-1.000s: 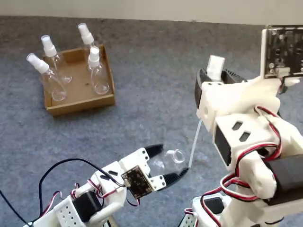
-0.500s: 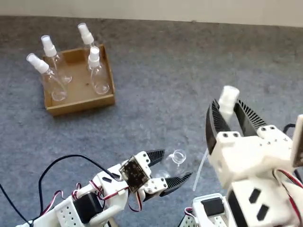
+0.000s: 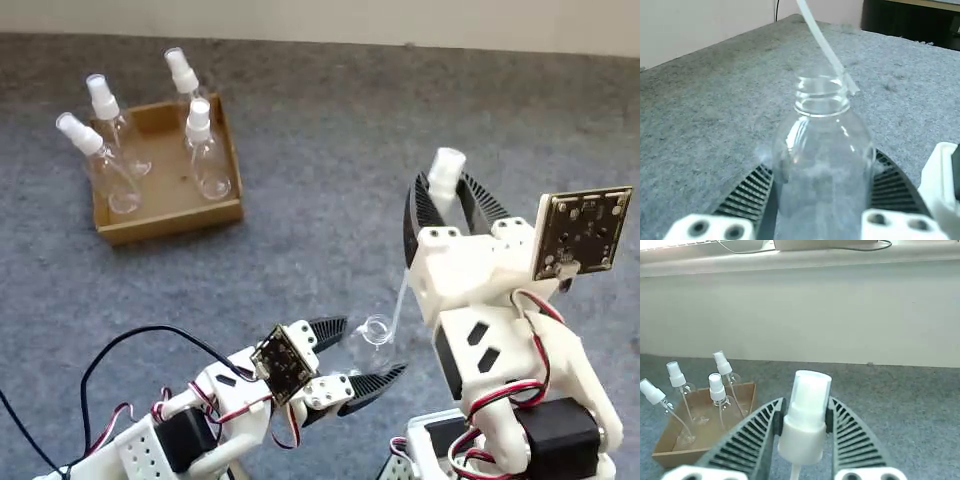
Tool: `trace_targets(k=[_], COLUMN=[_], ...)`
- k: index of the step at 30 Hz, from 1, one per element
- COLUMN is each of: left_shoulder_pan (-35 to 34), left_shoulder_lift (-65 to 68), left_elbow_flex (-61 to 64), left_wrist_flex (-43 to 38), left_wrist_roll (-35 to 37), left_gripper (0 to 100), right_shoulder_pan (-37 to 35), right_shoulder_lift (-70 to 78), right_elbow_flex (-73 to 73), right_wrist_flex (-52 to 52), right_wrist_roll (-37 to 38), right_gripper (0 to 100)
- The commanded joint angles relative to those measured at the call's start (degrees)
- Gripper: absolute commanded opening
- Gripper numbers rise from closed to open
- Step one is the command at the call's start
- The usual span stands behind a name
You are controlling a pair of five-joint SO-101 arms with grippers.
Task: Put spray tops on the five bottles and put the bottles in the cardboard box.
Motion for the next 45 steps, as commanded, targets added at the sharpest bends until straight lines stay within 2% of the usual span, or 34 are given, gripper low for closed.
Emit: trace_targets(k=[1, 21, 27, 34, 45], left_shoulder_pan=[0.84, 0.84, 0.84, 0.84, 0.84], left_shoulder_lift=[-0.57, -0.57, -0.66, -0.66, -0.66], left_elbow_flex=[1.19, 1.19, 1.19, 1.19, 1.19], left_wrist_flex=[0.09, 0.0, -0.09, 0.0, 0.0], left_wrist_roll=[0.7, 0.62, 0.62, 0.62, 0.62], left_gripper=[10, 10, 10, 10, 10], right_shoulder_pan=[-0.13, -0.31, -4.18, -4.26, -4.26], right_shoulder_lift=[-1.19, -1.54, -1.54, -1.19, -2.42], right_elbow_flex=[-3.38, -7.78, -7.69, -7.6, 2.42], right_wrist_flex=[-2.86, -2.95, -2.95, -3.56, -10.15], right_wrist_roll=[-0.44, -0.79, -0.79, -0.35, -0.35], right_gripper=[8.1, 8.1, 8.1, 8.1, 8.1])
